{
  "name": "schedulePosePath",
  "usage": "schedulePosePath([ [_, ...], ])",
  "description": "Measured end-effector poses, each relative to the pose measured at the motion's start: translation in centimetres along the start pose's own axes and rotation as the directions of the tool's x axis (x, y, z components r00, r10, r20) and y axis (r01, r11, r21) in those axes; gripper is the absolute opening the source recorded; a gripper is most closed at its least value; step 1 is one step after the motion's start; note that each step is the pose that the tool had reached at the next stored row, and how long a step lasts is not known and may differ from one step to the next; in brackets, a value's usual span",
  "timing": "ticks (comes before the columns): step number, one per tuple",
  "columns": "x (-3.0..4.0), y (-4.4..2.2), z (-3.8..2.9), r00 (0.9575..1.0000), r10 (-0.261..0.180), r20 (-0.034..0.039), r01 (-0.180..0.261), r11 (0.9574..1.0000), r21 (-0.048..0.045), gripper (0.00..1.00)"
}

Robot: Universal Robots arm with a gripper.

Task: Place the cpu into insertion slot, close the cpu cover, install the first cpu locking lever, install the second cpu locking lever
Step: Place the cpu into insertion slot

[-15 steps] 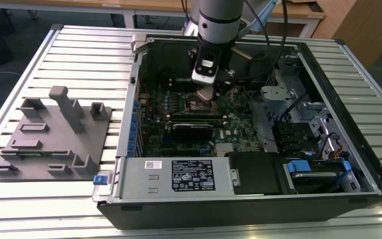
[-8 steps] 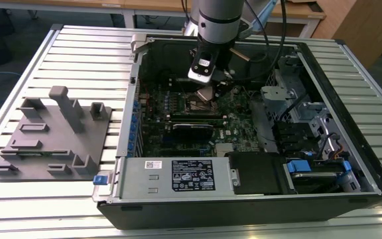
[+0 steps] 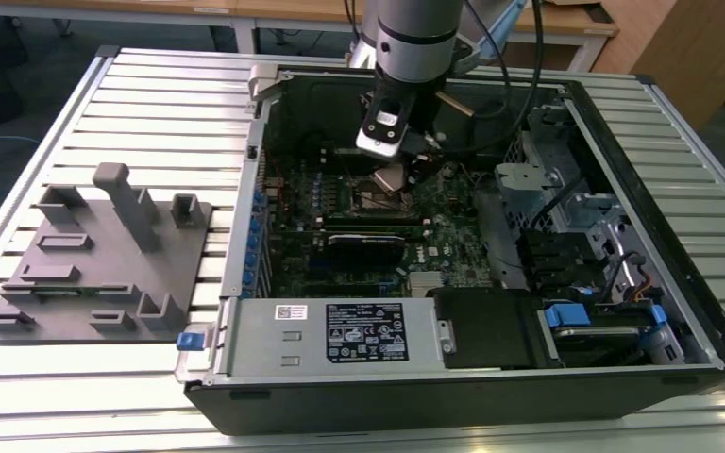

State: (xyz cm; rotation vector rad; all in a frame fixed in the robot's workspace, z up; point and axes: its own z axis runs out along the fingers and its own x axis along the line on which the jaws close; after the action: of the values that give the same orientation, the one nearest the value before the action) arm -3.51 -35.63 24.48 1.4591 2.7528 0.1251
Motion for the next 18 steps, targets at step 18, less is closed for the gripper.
schedulePosePath([
  [18, 0.00, -0.01, 0.04, 0.9819, 0.189, 0.0152, -0.189, 0.9820, -0.0046, 0.54],
])
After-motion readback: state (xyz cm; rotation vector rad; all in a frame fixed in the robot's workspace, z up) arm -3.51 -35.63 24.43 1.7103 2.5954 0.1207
